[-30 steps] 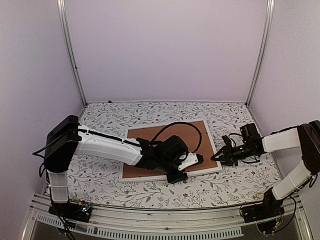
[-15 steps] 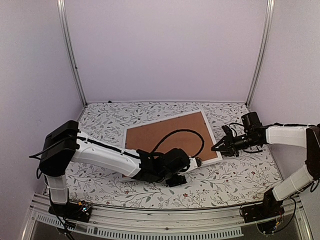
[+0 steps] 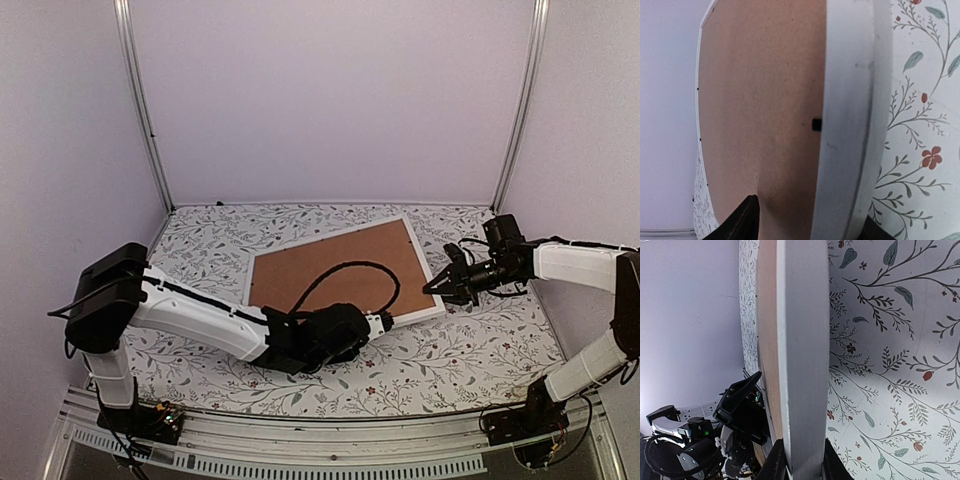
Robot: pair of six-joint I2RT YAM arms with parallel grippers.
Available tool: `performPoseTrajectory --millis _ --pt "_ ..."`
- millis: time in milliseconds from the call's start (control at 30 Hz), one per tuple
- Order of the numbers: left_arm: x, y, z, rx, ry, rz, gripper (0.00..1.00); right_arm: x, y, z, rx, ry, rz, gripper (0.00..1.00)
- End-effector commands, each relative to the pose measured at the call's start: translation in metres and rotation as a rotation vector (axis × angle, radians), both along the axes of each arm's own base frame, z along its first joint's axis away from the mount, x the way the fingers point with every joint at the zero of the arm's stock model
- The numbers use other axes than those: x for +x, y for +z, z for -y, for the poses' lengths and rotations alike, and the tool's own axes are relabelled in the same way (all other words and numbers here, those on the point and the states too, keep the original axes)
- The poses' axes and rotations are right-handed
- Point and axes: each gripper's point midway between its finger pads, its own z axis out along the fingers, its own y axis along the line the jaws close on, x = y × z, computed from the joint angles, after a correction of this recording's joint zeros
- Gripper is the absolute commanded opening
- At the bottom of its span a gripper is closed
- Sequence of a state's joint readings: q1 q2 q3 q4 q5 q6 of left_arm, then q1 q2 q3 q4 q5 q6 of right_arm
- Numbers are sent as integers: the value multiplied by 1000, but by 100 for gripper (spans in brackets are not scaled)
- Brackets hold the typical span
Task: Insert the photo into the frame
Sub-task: Pass from the right arm to the left, then turn over the photo frame.
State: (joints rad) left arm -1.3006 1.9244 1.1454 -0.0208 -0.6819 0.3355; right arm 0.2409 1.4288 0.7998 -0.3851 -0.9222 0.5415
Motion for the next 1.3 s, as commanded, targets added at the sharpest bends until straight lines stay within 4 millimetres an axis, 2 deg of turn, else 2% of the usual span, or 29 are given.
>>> performPoseTrajectory --millis 0,300,500,700,867,1067,1267 --pt "6 32 6 -84 19 60 52 2 21 -5 36 28 57 16" --pt "9 61 5 -111 28 109 31 4 15 -3 6 28 53 34" --pt "12 81 6 -117 22 151 24 3 12 1 -22 23 54 41" --pt "15 96 6 -98 10 194 13 7 15 12 -86 4 80 55" --pt "20 113 1 -85 9 232 1 13 23 27 -123 -21 103 63" --pt "30 155 -5 -117 20 277 0 27 42 49 -150 -72 152 64" --pt "50 210 -15 -173 61 272 0 46 76 82 -203 -147 231 65"
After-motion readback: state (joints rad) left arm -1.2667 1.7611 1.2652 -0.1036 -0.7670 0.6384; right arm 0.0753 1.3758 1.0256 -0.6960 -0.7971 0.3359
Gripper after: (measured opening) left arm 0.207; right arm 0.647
